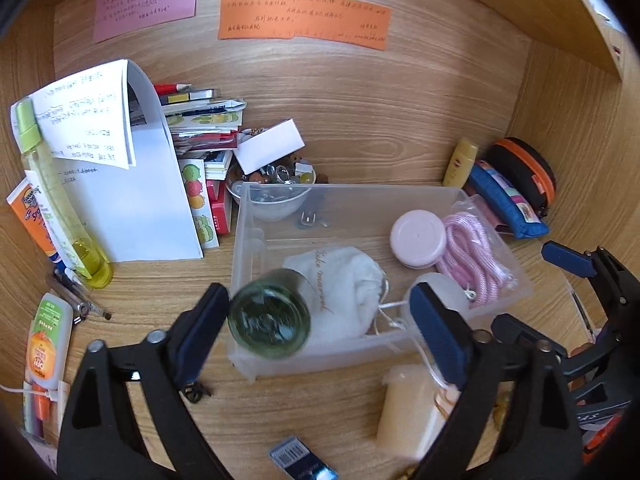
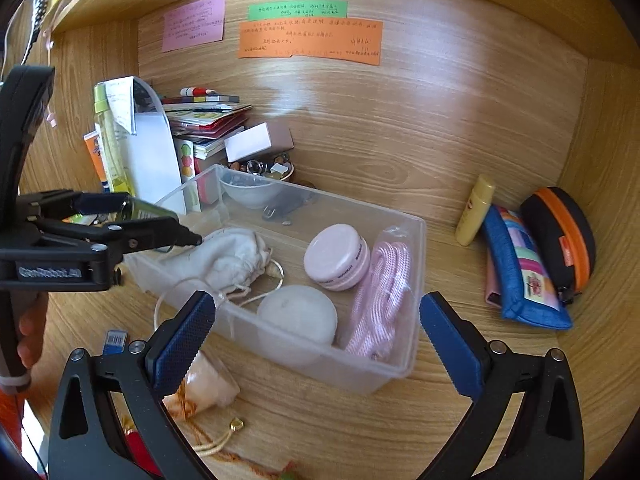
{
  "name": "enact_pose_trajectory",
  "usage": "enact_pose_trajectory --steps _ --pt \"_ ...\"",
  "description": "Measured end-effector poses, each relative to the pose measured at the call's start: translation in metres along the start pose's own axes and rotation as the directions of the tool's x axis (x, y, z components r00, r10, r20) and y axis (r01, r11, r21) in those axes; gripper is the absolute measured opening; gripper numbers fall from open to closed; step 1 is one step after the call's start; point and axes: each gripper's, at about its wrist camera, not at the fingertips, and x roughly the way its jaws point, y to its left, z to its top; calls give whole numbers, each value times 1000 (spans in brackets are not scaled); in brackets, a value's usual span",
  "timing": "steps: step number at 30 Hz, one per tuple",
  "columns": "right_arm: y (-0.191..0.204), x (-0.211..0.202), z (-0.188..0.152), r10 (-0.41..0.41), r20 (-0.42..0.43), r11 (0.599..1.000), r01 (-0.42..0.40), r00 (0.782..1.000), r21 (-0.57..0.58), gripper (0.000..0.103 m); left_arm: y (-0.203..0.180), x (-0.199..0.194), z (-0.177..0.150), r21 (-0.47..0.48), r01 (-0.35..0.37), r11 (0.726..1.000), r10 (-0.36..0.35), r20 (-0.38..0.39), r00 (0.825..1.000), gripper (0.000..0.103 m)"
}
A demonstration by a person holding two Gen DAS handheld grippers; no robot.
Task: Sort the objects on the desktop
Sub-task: 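Lower the green bottle into the clear box and open the left gripper, then move the left gripper to the beige eraser and the right to the white mahjong tile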
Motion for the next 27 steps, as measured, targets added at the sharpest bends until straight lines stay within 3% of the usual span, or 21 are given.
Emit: enact_pose_trajectory --steps 13,27 --pt "2 -36 -21 -33 27 999 33 999 24 102 -17 -40 -29 75 -18 997 15 31 999 94" --pt "-13 -56 -62 -90 -27 995 91 996 38 102 17 -49 -74 -28 -52 998 51 -53 997 94"
